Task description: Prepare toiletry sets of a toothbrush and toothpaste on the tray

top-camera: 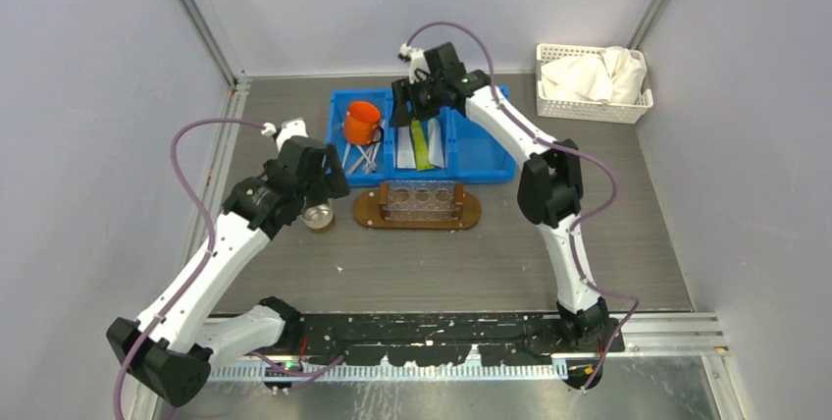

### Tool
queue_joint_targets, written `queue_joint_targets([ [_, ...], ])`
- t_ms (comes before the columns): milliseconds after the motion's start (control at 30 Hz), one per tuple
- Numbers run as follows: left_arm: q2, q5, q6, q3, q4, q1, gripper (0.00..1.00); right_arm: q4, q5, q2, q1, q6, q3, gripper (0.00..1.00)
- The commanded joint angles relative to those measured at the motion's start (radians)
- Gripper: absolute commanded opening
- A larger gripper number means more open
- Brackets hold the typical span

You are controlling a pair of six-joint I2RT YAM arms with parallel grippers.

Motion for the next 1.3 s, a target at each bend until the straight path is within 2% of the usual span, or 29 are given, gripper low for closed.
queue_joint_targets([
  [0, -0.09, 0.027, -0.027, -0.034, 0.007, -0.004, 0.9, 0.008, -0.105, 0.074, 0.033, -0.138, 0.038, 0.66],
  [133, -0.099, 0.037, -0.016, -0.069, 0.031, -0.004, 0.9, 0.13, -0.047, 0.075, 0.074, -0.165, 0.0, 0.66],
  [267, -0.049, 0.022, -0.01, -0.105, 0.089, -0.004, 0.83, 0.239, 0.102, 0.033, 0.117, -0.163, -0.072, 0.66],
  [367, 0.034, 0.005, -0.011, -0.084, 0.171, -0.004, 0.79, 0.254, 0.197, -0.026, 0.129, -0.144, -0.152, 0.66],
  [533, 0.303, -0.067, 0.019, 0.142, 0.158, -0.003, 0.74, 0.419, 0.332, -0.312, 0.131, -0.074, -0.532, 0.67],
  [667, 0.429, -0.106, 0.047, 0.268, 0.19, -0.003, 0.76, 0.434, 0.43, -0.539, 0.129, -0.049, -0.702, 0.74],
  [733, 0.485, -0.126, 0.066, 0.305, 0.216, -0.003, 0.76, 0.416, 0.401, -0.589, 0.114, -0.028, -0.719, 0.78],
  [767, 0.517, -0.133, 0.076, 0.331, 0.223, -0.001, 0.76, 0.389, 0.359, -0.596, 0.104, -0.02, -0.71, 0.79],
  [900, 0.663, -0.161, 0.099, 0.445, 0.203, 0.02, 0.73, 0.322, 0.365, -0.638, 0.1, 0.003, -0.718, 0.76],
  [967, 0.735, -0.171, 0.113, 0.51, 0.187, 0.033, 0.59, 0.343, 0.356, -0.683, 0.102, 0.031, -0.779, 0.75],
  [1000, 0.77, -0.182, 0.131, 0.54, 0.188, 0.035, 0.56, 0.359, 0.348, -0.707, 0.101, 0.045, -0.815, 0.75],
  [1167, 0.912, -0.224, 0.172, 0.717, 0.147, 0.041, 0.56, 0.419, 0.326, -0.791, 0.1, 0.087, -0.989, 0.75],
  [1267, 0.963, -0.243, 0.169, 0.781, 0.136, 0.052, 0.6, 0.418, 0.323, -0.81, 0.099, 0.085, -1.046, 0.75],
])
